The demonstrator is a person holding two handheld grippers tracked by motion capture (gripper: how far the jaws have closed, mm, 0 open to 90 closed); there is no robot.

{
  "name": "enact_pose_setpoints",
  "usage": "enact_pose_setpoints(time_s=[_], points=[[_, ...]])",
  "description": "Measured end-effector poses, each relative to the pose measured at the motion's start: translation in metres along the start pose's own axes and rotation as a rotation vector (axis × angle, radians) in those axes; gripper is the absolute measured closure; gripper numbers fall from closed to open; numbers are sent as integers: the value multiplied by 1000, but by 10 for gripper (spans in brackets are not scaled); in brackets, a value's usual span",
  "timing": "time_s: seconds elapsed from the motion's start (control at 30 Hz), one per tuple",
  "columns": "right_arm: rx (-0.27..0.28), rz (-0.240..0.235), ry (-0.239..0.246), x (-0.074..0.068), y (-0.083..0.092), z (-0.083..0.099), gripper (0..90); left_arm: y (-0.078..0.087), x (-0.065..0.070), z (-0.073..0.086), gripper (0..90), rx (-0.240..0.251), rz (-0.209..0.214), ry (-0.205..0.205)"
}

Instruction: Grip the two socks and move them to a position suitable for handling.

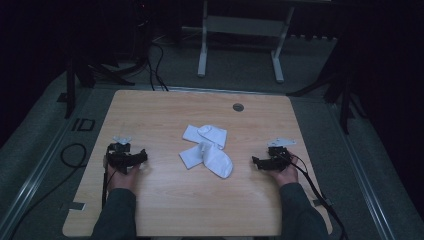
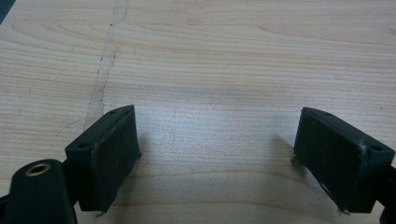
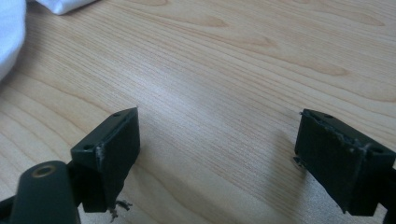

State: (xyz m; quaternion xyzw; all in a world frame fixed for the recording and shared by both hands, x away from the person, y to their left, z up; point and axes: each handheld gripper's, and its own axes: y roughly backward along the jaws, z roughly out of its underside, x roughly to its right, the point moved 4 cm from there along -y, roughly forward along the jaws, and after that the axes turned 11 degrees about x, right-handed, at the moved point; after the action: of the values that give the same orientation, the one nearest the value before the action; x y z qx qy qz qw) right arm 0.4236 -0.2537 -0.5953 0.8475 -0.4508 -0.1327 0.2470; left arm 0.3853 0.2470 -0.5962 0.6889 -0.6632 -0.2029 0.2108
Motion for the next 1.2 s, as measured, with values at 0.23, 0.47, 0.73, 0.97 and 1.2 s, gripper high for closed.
enact_pose_setpoints(time_s=[0.23,0.47,0.73,0.97,1.2], points=[[-1,0,0,0,0,0,137,0,0,0,138,-1,0,0],[-3,-16,11,-2,0,0,128,0,0,0,139,0,1,0],[1,-14,7,-2,1,-1,194,0,0,0,141,-2,1,-4],[-24,-42,24,-10,2,-3,239,0,0,0,141,-2,2,-3],[-49,-49,75,-18,6,-6,256,0,0,0,141,-2,2,-3]])
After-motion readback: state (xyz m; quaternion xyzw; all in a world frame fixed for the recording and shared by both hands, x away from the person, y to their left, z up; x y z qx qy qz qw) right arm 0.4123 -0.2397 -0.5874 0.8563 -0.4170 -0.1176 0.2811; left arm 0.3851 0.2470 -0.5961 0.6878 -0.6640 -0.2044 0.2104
